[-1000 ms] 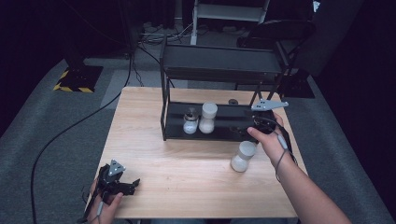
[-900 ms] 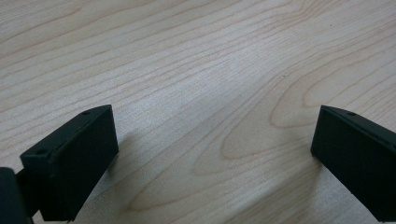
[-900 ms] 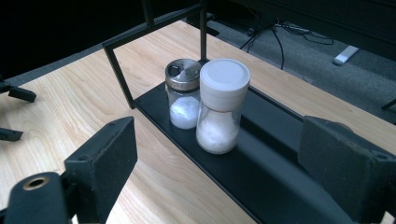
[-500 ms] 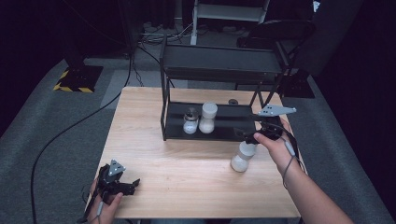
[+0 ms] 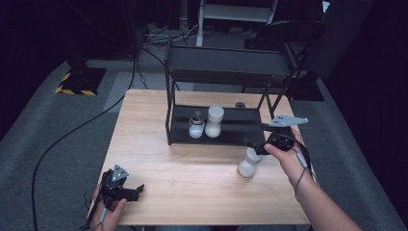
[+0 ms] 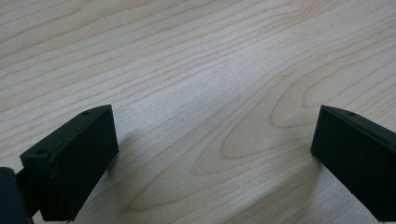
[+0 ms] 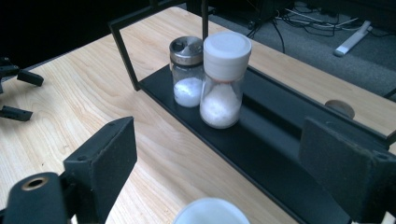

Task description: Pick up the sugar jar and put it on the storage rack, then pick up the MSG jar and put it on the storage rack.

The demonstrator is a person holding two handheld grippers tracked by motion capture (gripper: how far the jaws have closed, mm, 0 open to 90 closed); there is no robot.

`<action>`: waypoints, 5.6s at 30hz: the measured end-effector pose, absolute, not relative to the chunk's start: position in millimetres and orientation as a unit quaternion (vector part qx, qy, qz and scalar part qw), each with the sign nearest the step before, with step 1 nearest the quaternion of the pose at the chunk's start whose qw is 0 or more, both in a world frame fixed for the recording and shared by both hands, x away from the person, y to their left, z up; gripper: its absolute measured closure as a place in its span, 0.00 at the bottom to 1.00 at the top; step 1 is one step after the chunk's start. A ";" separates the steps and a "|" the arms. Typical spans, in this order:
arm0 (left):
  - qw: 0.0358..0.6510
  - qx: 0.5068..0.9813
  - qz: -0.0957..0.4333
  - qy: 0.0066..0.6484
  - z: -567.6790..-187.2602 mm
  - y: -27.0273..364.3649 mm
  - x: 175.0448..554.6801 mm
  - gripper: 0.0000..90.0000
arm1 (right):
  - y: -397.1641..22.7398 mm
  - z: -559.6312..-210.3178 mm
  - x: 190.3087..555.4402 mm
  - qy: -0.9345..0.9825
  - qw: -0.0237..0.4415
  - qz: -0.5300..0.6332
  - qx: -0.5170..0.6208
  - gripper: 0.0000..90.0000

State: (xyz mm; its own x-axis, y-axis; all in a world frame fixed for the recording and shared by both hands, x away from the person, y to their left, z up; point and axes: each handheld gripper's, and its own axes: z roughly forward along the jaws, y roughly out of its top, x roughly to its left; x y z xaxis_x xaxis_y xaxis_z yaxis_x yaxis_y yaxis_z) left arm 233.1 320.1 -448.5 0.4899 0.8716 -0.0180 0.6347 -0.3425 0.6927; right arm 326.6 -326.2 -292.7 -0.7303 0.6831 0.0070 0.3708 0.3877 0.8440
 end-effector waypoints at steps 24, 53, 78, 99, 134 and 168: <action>0.327 0.799 0.181 0.471 -448.5 320.1 233.1 0.01 | -338.2 -319.9 315.8 0.814 0.168 0.442 0.336 0.12; 0.326 0.799 0.181 0.471 -448.4 320.1 233.1 0.01 | -340.9 -348.1 315.9 0.820 0.157 0.430 0.343 0.12; 0.326 0.799 0.181 0.471 -448.4 320.1 233.1 0.01 | -332.6 -364.6 324.0 0.837 0.148 0.405 0.337 0.29; 0.326 0.799 0.181 0.471 -448.4 320.2 233.1 0.01 | -330.6 -363.8 324.6 0.846 0.149 0.398 0.321 0.38; 0.326 0.799 0.181 0.471 -448.4 320.1 233.1 0.01 | -346.1 -319.1 320.9 0.845 0.137 0.410 0.316 0.38; 0.324 0.796 0.184 0.477 -448.2 318.0 233.1 0.01 | -343.5 -283.5 335.0 0.855 0.145 0.396 0.301 0.38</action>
